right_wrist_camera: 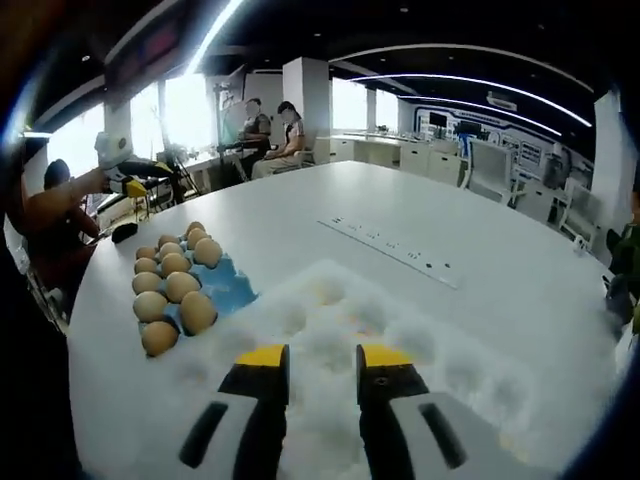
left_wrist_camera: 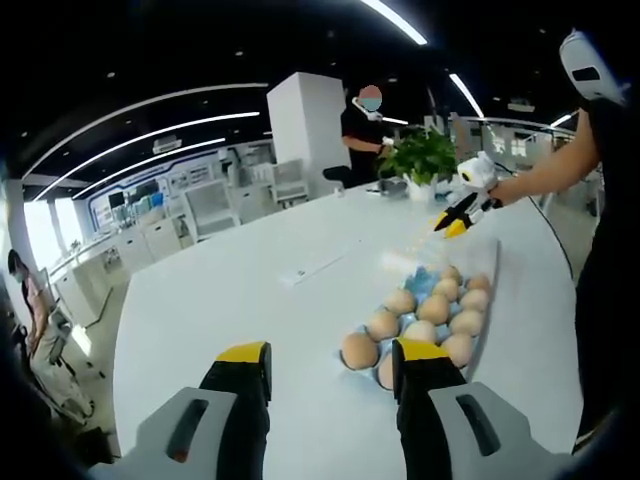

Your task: Place the egg into an empty slot of the egg tray after lifting it from the table, then release the egg inside the slot.

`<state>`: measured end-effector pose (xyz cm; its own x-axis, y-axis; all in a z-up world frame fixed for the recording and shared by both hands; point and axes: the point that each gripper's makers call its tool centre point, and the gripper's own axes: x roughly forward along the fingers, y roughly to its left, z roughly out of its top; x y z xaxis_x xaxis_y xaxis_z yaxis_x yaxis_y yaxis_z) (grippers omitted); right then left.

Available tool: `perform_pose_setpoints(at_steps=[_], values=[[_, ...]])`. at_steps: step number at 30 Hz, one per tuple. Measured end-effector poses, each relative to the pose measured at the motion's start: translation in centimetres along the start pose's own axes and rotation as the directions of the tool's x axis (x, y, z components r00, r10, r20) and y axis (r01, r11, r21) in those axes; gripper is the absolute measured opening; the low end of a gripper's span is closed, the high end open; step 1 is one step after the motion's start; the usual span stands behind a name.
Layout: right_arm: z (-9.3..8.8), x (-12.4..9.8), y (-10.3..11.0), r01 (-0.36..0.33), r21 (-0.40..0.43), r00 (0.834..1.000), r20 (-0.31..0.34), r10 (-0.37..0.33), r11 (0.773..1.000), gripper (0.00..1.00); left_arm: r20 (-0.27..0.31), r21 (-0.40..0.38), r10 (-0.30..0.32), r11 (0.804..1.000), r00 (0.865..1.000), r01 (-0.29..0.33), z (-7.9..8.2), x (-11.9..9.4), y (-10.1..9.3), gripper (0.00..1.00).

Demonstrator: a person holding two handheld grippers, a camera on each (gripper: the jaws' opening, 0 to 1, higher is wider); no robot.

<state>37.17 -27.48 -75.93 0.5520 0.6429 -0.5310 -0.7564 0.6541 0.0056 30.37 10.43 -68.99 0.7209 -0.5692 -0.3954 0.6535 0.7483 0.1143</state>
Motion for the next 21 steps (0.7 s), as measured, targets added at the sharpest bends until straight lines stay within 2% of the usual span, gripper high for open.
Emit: perform_pose_setpoints(at_steps=[6,10,13,21], values=[[-1.3,-2.0,-2.9,0.093,0.027,0.996,-0.017,-0.093,0.995,0.27,-0.003,-0.001,-0.001,1.0,1.0,0.001,-0.1,0.0,-0.1,0.49],[-2.1,-2.7,-3.8,0.129,0.027,0.991,-0.035,-0.128,0.991,0.27,-0.003,0.0,-0.002,1.0,1.0,0.002,-0.1,0.1,-0.1,0.49],[-2.3,-2.9,-4.2,0.145,0.044,0.989,-0.037,-0.143,0.989,0.27,0.0,-0.001,-0.003,1.0,1.0,0.003,0.0,0.2,-0.2,0.49],[-2.8,-2.7,-5.4,0.178,0.025,0.983,-0.057,-0.176,0.984,0.26,0.001,0.0,-0.001,1.0,1.0,0.001,0.1,0.1,-0.1,0.49]])
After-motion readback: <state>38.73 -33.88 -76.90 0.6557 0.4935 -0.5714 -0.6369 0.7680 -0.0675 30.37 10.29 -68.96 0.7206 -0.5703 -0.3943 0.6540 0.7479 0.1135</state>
